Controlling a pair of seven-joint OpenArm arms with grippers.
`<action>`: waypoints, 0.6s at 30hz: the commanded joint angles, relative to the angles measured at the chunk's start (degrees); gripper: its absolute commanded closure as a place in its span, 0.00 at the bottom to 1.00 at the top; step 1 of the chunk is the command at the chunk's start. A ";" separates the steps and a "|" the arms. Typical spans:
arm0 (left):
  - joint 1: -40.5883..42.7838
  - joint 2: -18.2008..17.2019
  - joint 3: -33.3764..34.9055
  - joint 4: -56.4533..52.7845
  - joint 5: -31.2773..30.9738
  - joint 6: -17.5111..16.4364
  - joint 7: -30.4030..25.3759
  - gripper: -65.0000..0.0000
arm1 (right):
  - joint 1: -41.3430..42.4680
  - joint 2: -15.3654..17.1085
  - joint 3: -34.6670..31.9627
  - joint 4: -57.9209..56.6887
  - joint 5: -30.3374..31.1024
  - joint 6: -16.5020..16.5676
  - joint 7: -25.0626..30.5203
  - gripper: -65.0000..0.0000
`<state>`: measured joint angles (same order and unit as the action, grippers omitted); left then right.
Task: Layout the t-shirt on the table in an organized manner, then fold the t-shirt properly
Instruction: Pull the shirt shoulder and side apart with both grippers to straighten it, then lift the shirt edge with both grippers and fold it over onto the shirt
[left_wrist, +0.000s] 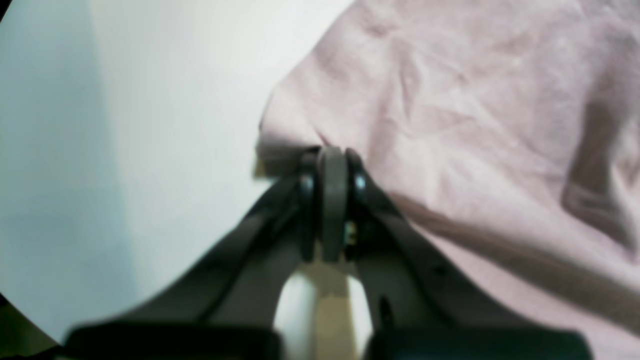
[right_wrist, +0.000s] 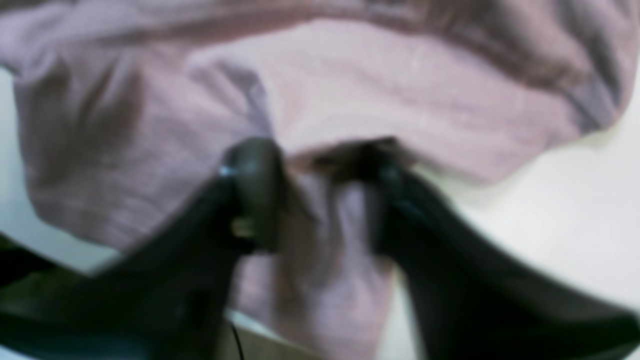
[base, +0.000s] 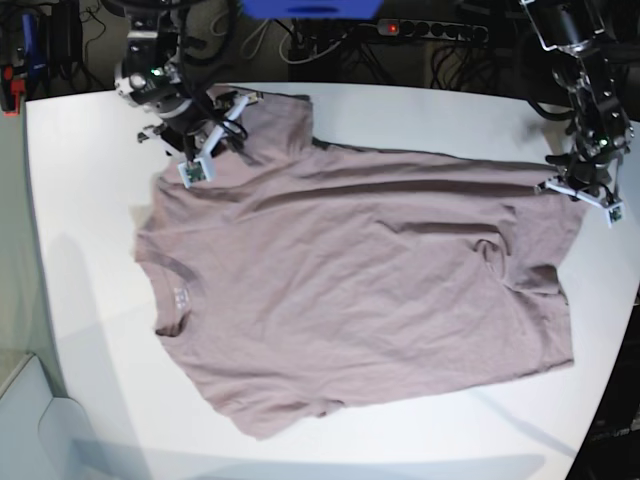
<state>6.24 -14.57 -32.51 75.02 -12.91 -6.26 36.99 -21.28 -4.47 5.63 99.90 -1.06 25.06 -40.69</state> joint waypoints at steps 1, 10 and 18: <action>1.28 -0.07 0.03 0.01 0.64 -0.20 4.11 1.00 | -1.18 -0.15 -0.05 -2.36 -1.09 0.57 -7.27 0.82; 3.12 1.69 0.03 10.82 0.64 -0.20 8.68 1.00 | -1.45 0.56 0.04 5.55 -1.18 0.57 -7.45 1.00; 4.09 3.10 -0.06 25.42 0.64 -0.20 12.11 1.00 | -1.89 4.34 0.22 16.89 -1.18 0.57 -7.18 1.00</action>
<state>10.22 -10.61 -32.27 99.57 -12.45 -6.66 50.06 -22.52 -0.54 5.54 115.87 -2.50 25.67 -48.40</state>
